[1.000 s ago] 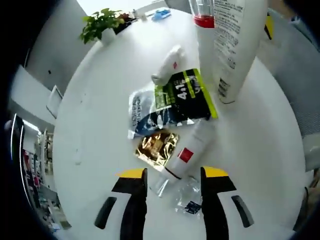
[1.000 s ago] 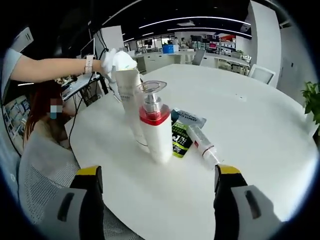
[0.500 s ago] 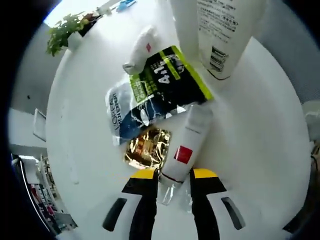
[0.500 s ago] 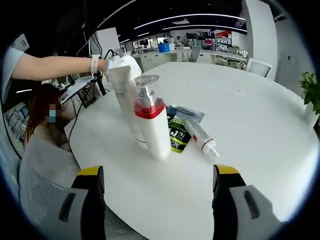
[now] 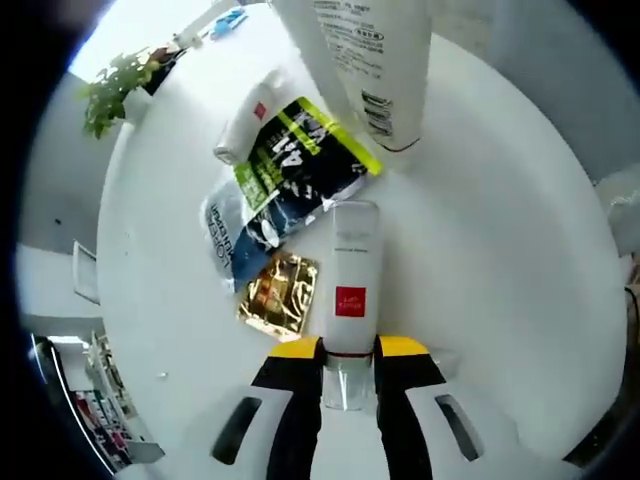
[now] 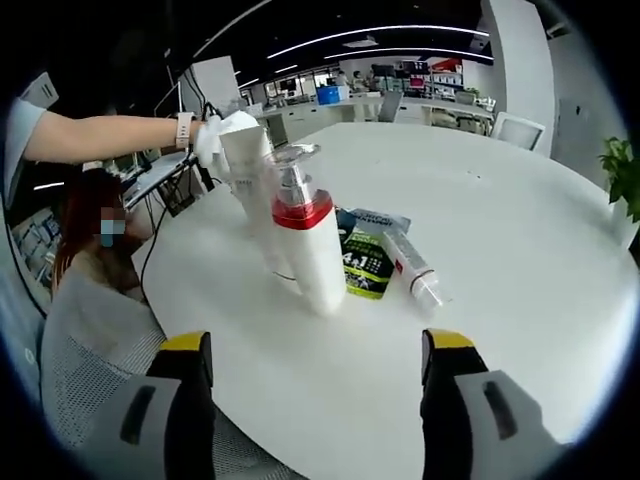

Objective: Arrange the skincare products in the storage area until every visible bottle or jar stands upright without overlapping.

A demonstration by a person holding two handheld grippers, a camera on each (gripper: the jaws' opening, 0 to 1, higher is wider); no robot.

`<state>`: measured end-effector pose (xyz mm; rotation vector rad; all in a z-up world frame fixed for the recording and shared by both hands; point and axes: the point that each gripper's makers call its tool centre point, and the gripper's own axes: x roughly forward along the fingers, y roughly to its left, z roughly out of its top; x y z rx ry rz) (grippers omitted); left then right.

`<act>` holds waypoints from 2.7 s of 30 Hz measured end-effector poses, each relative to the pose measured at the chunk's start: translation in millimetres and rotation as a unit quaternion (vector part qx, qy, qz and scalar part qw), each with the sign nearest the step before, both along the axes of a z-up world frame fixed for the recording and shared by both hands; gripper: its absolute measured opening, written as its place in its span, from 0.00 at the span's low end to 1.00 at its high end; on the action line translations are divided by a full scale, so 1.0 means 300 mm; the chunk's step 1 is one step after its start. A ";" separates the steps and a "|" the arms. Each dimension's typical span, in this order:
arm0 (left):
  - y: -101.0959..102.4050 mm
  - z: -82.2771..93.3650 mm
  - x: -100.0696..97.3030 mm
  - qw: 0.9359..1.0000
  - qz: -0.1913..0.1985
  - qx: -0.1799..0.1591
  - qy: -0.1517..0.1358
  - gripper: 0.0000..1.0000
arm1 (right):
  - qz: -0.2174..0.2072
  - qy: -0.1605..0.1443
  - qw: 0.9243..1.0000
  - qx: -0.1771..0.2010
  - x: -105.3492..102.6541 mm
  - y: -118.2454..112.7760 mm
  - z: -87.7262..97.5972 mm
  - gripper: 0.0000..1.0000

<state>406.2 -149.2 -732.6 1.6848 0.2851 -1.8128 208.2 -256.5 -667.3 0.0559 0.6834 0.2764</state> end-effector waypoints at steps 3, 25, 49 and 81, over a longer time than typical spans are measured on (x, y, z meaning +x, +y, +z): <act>0.008 0.025 -0.017 1.000 -0.024 -0.005 -0.019 0.15 | 0.005 -0.004 1.000 0.011 -0.001 0.016 0.009 0.84; 0.137 0.093 -0.256 0.985 -0.124 -0.038 -0.112 0.15 | 0.094 -0.023 0.991 0.095 -0.032 0.257 0.040 0.45; 0.030 0.163 -0.506 0.939 -0.269 -0.101 -0.189 0.15 | 0.131 0.063 0.976 0.162 0.103 0.425 -0.088 0.32; 0.059 0.212 -0.482 0.946 0.163 -0.242 0.143 0.41 | 0.129 0.062 0.975 0.171 0.021 0.318 -0.043 0.20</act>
